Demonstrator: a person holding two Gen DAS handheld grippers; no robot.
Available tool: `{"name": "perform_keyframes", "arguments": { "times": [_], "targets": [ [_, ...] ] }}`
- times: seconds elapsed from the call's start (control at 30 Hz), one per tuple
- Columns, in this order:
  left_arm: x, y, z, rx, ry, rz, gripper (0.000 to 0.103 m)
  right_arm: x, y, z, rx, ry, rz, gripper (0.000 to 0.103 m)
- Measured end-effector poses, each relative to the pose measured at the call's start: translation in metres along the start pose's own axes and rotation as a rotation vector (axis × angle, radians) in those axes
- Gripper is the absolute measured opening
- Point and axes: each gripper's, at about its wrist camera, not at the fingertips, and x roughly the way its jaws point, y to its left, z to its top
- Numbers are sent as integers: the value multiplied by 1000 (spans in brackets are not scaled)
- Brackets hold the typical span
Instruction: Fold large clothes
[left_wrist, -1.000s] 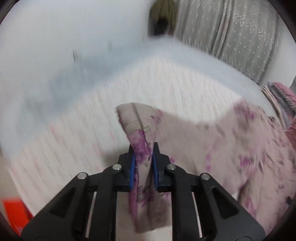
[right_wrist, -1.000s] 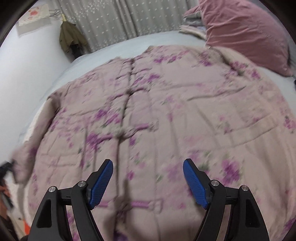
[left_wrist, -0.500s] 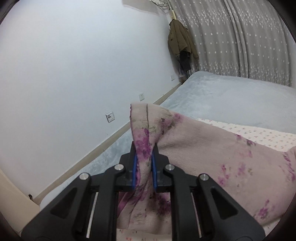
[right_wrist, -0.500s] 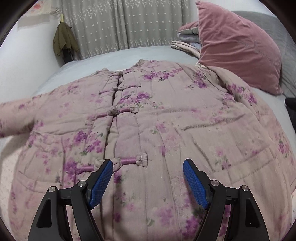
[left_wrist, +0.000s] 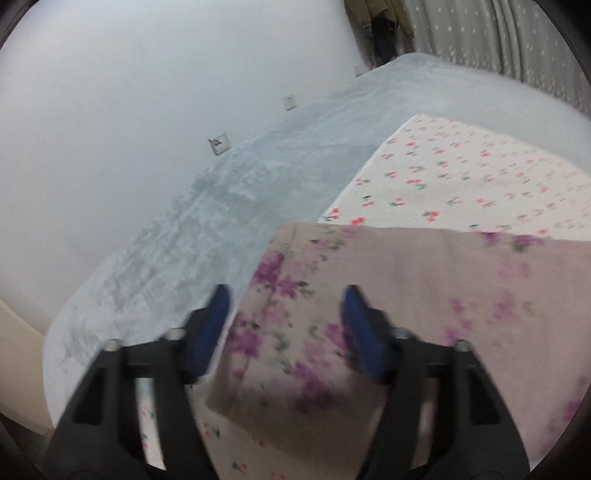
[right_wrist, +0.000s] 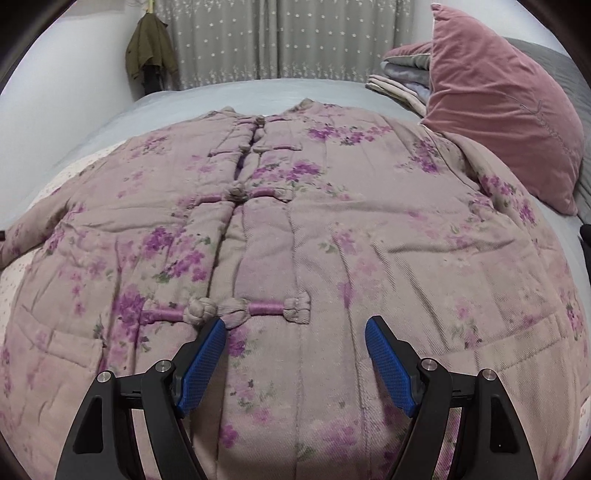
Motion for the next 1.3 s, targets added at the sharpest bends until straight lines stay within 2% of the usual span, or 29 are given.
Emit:
{"name": "perform_keyframes", "arguments": {
  "times": [0.1,0.2,0.37,0.43,0.5,0.7,0.87,0.97,1.07,1.2,1.3],
  "targets": [
    [-35,2,2,-39,17,-115,80,-7,1,0,-2,-7,7,79],
    [-65,-8,-7,-95,57,-261,85,-19,-1,3,6,-28,5,79],
    [-136,-31,-56,-187,155,-521,88,-45,-22,7,36,-70,-19,79],
    [-161,-50,-78,-155,185,-607,88,-58,-37,7,53,-79,-18,79],
    [-190,-68,-96,-110,183,-672,88,-71,-56,7,58,-88,-27,79],
    [-263,-128,-144,37,84,-772,89,-104,-139,-2,49,-103,-133,79],
    [-272,-172,-177,95,102,-858,89,-108,-212,-33,103,-39,-261,79],
    [-275,-195,-192,136,114,-884,89,-101,-238,-57,87,22,-304,78],
    [-275,-208,-199,169,96,-890,89,-96,-244,-81,4,93,-265,78],
    [-273,-211,-202,187,72,-897,89,-88,-220,-93,-140,138,-154,78],
    [-272,-215,-206,208,67,-882,89,-70,-203,-92,-225,172,-162,79]
  ]
}}
